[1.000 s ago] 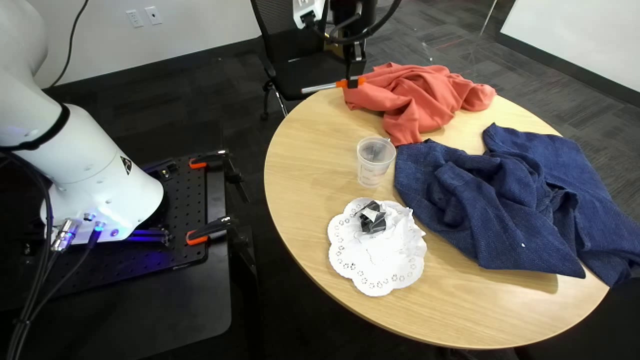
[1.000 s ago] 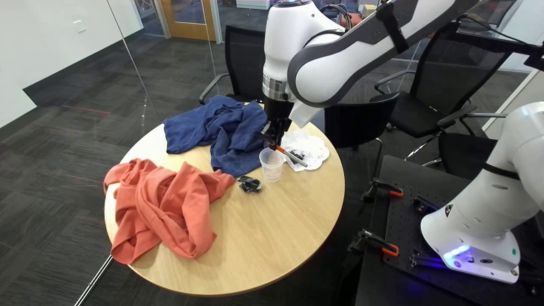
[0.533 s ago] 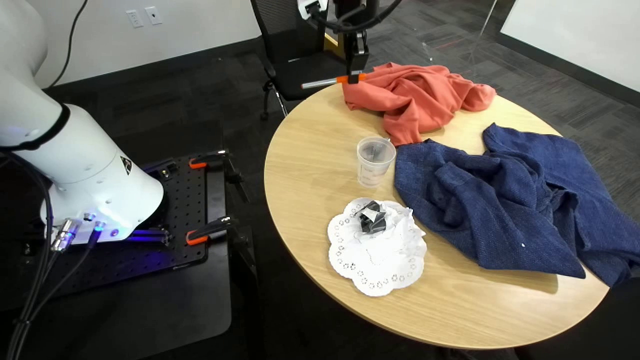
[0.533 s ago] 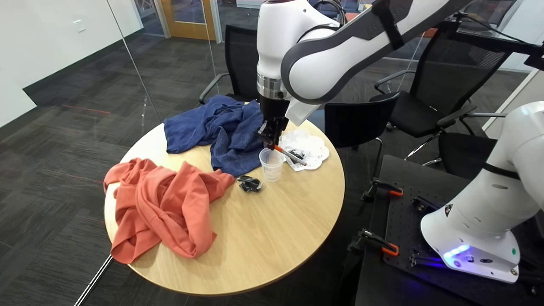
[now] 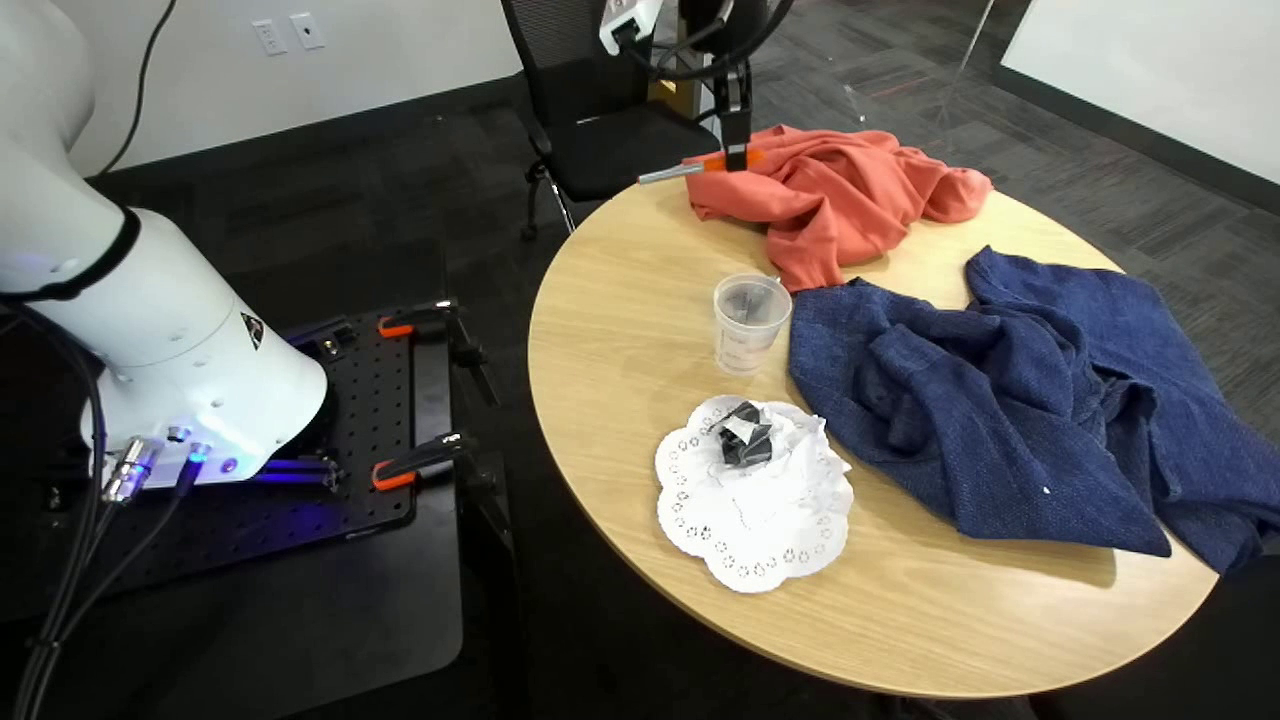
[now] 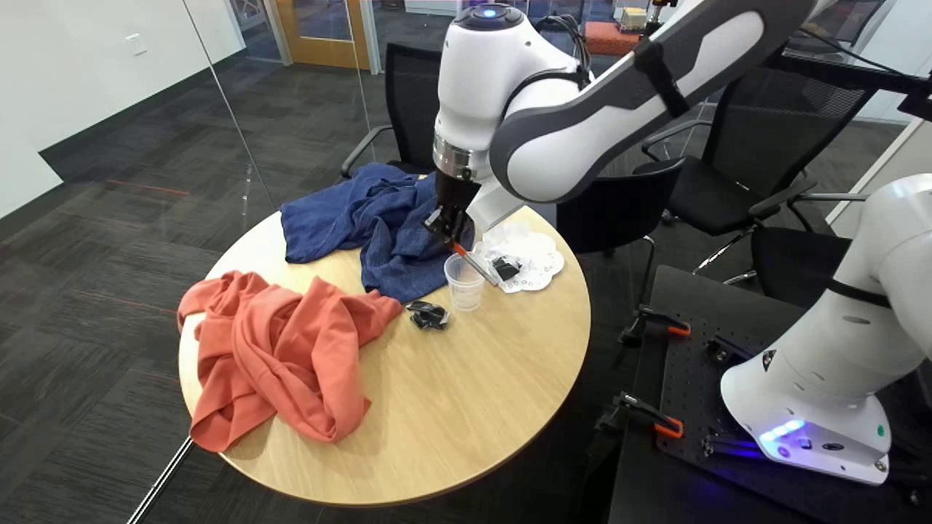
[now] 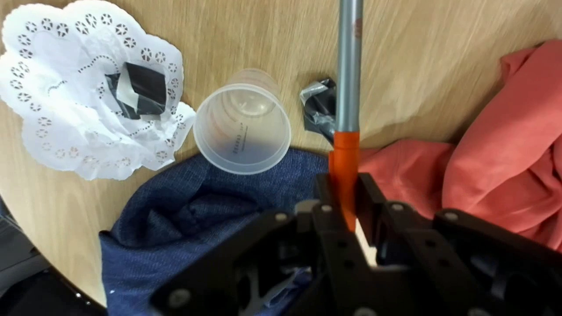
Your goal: Put the marker in the colourless cup
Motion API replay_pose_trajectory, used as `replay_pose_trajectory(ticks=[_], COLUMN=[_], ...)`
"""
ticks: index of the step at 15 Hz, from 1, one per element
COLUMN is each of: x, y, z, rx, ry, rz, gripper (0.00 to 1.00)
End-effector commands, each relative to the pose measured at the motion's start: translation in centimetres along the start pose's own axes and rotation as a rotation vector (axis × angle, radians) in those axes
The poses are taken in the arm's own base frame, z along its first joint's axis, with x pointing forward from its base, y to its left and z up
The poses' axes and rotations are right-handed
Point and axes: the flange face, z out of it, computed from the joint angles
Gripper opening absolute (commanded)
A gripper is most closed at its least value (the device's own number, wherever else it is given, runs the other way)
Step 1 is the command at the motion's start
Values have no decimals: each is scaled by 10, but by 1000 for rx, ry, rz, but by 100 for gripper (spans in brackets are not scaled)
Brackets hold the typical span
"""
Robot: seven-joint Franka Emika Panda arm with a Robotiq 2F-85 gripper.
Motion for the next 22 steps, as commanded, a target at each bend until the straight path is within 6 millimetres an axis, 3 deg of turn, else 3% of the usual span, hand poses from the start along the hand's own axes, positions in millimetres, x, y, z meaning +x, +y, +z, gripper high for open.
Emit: replay_pose_trajectory(ticks=[1, 8, 22], x=[0, 5, 5], y=[-3, 1, -9], z=[5, 13, 35], rx=[-49, -183, -382], ry=[108, 256, 597], rz=[100, 297, 659], gripper=[4, 4, 4])
